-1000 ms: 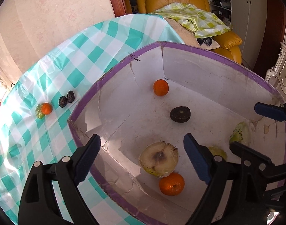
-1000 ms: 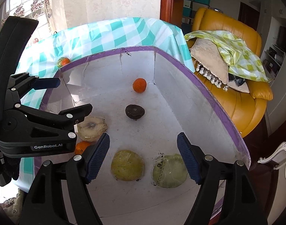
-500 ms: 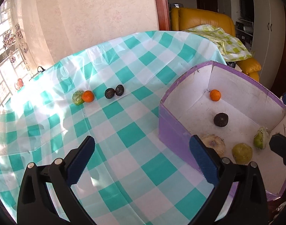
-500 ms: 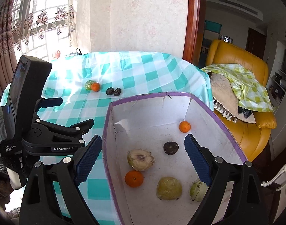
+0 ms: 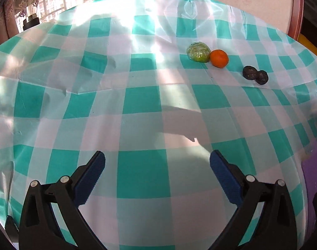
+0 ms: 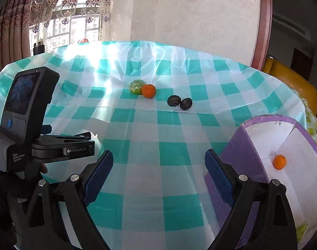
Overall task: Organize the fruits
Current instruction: 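Move both open tools back toward the remaining orange and dates, then grasp a dark date with the right tool while the left grasps the orange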
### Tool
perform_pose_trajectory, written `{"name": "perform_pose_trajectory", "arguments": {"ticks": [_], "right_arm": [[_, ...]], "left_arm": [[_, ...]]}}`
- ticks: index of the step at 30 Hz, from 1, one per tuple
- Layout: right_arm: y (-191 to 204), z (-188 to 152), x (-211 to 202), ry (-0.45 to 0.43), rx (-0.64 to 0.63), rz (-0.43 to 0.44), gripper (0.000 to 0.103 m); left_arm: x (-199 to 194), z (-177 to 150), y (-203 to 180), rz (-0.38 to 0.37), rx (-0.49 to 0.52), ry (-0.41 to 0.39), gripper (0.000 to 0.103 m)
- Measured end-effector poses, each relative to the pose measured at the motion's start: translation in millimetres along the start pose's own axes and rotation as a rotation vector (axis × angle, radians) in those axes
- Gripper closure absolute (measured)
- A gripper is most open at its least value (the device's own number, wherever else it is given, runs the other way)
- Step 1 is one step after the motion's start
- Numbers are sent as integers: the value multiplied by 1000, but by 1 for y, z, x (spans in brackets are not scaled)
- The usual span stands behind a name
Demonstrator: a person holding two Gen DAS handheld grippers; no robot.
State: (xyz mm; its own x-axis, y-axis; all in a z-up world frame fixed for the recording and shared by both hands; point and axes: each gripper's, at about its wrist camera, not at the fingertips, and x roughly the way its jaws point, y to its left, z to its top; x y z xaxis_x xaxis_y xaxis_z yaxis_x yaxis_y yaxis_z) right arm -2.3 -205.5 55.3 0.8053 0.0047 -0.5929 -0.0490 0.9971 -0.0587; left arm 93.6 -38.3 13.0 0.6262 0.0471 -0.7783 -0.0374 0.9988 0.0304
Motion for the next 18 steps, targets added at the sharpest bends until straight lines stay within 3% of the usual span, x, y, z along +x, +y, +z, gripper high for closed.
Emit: {"name": "perform_pose_trajectory", "arguments": {"ticks": [4,7,11,14,18], "right_arm": [[17,22,57,38,11,-36,17],[18,37,96,65,34,-32,17],[-24,55,145,117,227,-93,18],[-65,64,170,137,379,-123,19],[-104,68,198,167,551,-106,41]], "left_arm": [[25,21,2,30,22,-45,2],[34,42,5,-2,12,-81,2],[50,61,4,-84,37,-87,2],[63,68,6,-179,12,-40,2],[63,68,2,-202,25,-47,2]]}}
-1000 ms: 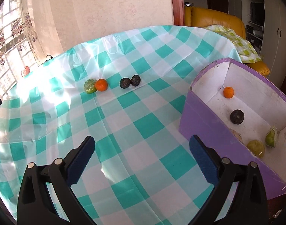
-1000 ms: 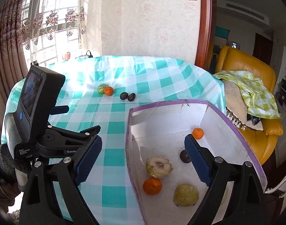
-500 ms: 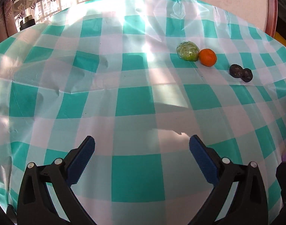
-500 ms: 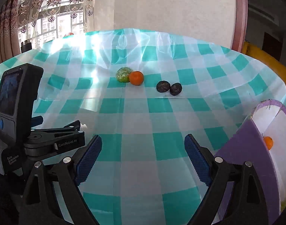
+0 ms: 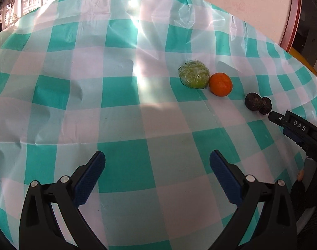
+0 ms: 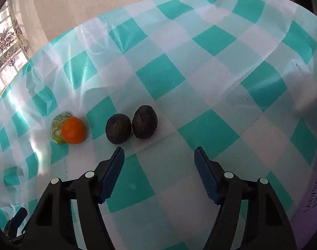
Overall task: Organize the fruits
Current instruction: 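Grasp a dark date with the right tool while the left grasps the orange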
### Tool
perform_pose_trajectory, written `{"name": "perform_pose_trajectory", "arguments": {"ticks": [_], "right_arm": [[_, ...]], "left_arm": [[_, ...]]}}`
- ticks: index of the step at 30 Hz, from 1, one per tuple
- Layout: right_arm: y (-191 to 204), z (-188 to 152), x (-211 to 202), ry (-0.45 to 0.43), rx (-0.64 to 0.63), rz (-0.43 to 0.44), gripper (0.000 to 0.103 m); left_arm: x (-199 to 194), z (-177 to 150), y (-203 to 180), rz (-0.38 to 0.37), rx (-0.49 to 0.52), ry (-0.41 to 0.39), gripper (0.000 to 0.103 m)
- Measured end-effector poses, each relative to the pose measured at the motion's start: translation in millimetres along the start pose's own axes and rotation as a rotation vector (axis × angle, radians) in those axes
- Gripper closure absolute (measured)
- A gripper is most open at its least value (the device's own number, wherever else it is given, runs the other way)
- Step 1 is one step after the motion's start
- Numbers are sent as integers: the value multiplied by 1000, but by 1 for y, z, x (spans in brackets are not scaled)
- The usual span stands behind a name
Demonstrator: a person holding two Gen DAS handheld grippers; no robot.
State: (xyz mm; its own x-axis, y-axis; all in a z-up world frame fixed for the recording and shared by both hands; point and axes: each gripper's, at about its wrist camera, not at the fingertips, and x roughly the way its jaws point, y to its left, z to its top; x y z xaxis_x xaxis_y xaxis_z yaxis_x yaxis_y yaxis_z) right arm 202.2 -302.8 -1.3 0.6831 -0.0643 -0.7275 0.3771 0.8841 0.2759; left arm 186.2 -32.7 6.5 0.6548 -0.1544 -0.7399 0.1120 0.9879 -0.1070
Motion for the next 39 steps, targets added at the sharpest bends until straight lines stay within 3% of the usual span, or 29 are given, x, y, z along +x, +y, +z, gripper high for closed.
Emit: {"name": "perform_pose_trajectory", "arguments": {"ticks": [3,6,10,14,17,18,21,25,29,34,36,39], "right_arm": [[3,7,9,-5,3,3,47],[14,14,18,2,-47,-72,54],[32,18,31,26,-144,-141,52],[39,23,38,32,-169,-120,51],[42,28,43,33,-188,-133,60],[41,28,42,28,-183,-121,70],[20,31,36,7,-84,-43,70],[-18,18,15,-55,105,136,70],[-27,13,-1,-150,139,214,70],[-32,12,-17,-211,178,223,70],[-27,16,-15,-214,176,223,70],[-29,17,-17,-219,177,229,70]], "left_arm": [[0,0,6,28,-41,-6,2],[0,0,9,-3,-53,0,2],[0,0,7,-2,-40,1,2],[-2,0,10,4,-58,-7,2],[-2,0,11,10,-65,-8,2],[-3,0,12,12,-67,-7,2],[-3,0,13,19,-73,-7,2],[-1,1,13,16,-69,4,2],[5,2,3,-12,-8,45,2],[7,2,-17,41,32,55,3],[14,10,-27,-5,-2,69,4],[34,29,-53,-22,-23,93,18]]}}
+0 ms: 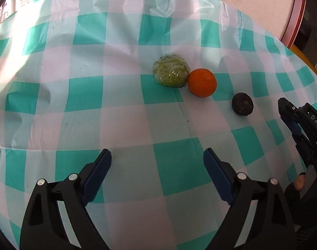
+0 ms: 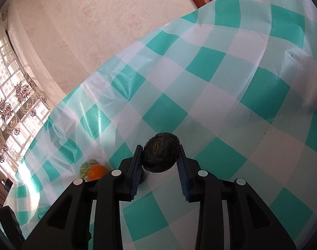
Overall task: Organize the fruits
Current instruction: 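Grasp a dark date with the right tool while the left grasps the orange, then carry the orange and date with both tools over the purple box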
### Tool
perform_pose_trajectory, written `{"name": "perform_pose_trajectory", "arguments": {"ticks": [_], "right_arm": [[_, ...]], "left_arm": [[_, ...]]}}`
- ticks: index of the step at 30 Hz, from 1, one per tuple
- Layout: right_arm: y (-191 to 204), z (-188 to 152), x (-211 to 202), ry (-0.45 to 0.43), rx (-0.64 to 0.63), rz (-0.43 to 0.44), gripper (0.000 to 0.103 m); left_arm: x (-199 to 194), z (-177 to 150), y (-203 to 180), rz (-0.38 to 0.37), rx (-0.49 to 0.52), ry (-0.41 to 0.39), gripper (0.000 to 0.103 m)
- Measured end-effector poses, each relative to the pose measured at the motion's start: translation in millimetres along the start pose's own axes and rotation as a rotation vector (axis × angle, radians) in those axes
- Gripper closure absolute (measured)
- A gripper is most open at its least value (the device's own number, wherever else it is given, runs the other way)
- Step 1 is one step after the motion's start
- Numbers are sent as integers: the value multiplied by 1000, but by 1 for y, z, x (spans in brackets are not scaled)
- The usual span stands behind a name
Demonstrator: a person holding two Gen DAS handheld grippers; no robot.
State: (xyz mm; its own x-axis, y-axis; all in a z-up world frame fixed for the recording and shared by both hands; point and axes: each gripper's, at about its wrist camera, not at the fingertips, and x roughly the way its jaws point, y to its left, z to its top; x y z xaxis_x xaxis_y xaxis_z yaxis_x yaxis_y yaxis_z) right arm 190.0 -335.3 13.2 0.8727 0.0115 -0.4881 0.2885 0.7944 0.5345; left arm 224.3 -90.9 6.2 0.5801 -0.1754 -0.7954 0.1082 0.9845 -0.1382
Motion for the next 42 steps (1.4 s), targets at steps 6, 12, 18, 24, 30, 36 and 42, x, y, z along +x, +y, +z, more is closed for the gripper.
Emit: {"name": "perform_pose_trajectory", "arguments": {"ticks": [6,12,18,24,30,36,42], "right_arm": [[-2,0,0,-3,6,4,70],[-1,0,2,-2,0,13,70],[-1,0,1,-5,2,16,70],[0,0,2,0,-1,17,70],[1,0,2,0,-3,21,70],[2,0,4,11,-8,16,70],[8,-2,11,50,-35,-5,70]], "left_arm": [[39,44,-46,32,-26,-3,25],[66,73,-68,151,-45,-14,34],[49,60,-72,83,-46,-53,63],[-25,12,-30,40,-126,-141,63],[-61,-49,8,131,-136,-108,63],[-81,-98,39,197,-110,-90,63],[-103,-124,56,226,-127,-98,63]]}}
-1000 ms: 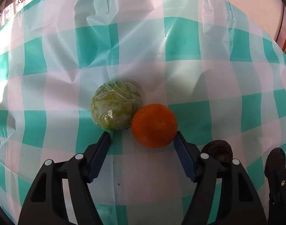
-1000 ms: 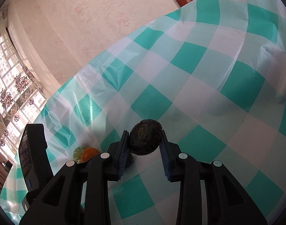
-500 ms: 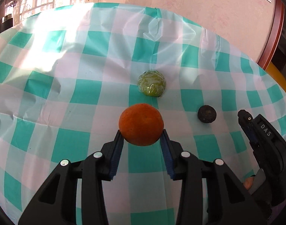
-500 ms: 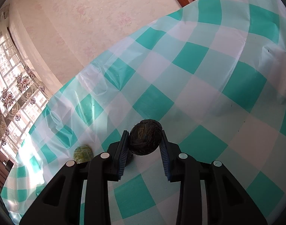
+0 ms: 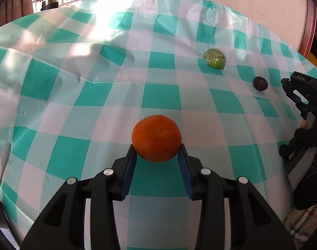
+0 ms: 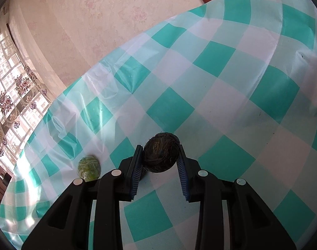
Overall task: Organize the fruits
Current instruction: 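Carry the orange and date with both tools over the purple box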
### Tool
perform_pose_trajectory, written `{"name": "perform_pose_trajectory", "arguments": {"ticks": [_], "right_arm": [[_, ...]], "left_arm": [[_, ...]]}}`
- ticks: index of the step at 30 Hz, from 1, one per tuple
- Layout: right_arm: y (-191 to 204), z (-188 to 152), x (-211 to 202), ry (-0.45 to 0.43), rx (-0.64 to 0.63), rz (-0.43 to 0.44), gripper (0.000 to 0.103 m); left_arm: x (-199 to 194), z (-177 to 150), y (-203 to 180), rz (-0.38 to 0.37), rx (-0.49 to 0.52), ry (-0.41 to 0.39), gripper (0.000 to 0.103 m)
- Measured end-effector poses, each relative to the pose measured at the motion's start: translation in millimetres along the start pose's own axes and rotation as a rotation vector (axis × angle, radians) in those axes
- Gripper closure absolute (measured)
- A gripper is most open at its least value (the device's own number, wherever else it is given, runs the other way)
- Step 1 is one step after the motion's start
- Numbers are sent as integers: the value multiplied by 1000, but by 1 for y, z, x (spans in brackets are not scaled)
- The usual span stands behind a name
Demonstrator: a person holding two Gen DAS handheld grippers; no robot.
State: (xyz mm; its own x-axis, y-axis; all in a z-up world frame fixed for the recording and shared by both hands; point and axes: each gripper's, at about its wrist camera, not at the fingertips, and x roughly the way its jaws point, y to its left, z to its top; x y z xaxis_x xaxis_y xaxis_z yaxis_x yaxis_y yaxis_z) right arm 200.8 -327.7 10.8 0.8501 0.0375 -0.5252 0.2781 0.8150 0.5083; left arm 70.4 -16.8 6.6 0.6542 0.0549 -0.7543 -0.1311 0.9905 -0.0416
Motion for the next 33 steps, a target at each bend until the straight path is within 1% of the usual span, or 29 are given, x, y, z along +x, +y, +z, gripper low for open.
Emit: {"name": "perform_pose_trajectory", "arguments": {"ticks": [5,7,9,13,17,23,27,33], "right_arm": [[22,-10,9,90,-105,17,70],[34,-22,5,138,-152,67,70],[46,-37,-3,182,-168,131,70],[72,-72,-29,238,-243,218,70],[86,-105,-58,285,-321,238,70],[84,-144,-106,326,-422,233,70],[77,-161,-134,327,-467,227,70],[64,-174,-163,328,-519,215,70]], "left_arm": [[-16,-20,19,-20,-33,7,63],[-22,-27,24,-23,-36,5,63],[-27,-33,27,-22,-28,-2,63],[-35,-43,32,-25,-22,-12,63],[-43,-51,37,-29,-20,-19,63],[-54,-64,39,-36,-2,-34,63],[-61,-70,39,-39,13,-45,63],[-68,-77,37,-35,30,-51,63]]}}
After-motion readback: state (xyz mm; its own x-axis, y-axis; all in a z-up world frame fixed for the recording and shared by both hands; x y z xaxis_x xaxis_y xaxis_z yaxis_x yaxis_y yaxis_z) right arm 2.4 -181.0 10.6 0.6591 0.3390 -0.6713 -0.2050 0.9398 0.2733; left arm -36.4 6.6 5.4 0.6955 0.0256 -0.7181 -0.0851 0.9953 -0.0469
